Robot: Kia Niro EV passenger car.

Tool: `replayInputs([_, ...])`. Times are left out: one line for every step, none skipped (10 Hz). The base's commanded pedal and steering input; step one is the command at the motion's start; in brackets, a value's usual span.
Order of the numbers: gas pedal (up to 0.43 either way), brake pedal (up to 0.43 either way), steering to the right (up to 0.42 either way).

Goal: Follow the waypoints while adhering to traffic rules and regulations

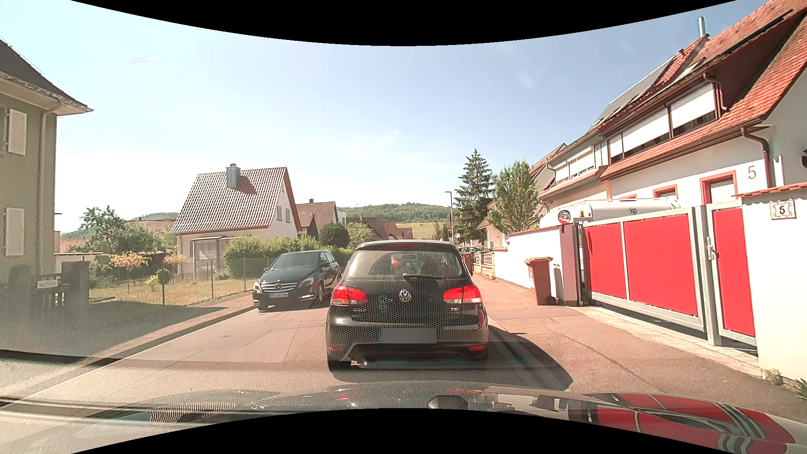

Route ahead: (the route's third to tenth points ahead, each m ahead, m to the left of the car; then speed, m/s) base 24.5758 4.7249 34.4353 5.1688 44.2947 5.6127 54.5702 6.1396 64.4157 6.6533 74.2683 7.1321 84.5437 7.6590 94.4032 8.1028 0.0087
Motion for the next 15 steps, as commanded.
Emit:
replayInputs([0.000, 0.226, 0.000])
replayInputs([0.000, 0.226, 0.000])
replayInputs([0.000, 0.226, 0.000])
replayInputs([0.000, 0.226, 0.000])
replayInputs([0.000, 0.226, 0.000])
replayInputs([0.000, 0.226, 0.000])
replayInputs([0.000, 0.220, 0.000])
replayInputs([0.000, 0.207, 0.000])
replayInputs([0.000, 0.146, -0.001])
replayInputs([0.000, 0.000, 0.000])
replayInputs([0.000, 0.000, 0.000])
replayInputs([0.000, 0.000, 0.000])
replayInputs([0.000, 0.000, 0.000])
replayInputs([0.047, 0.000, 0.000])
replayInputs([0.110, 0.000, -0.001])
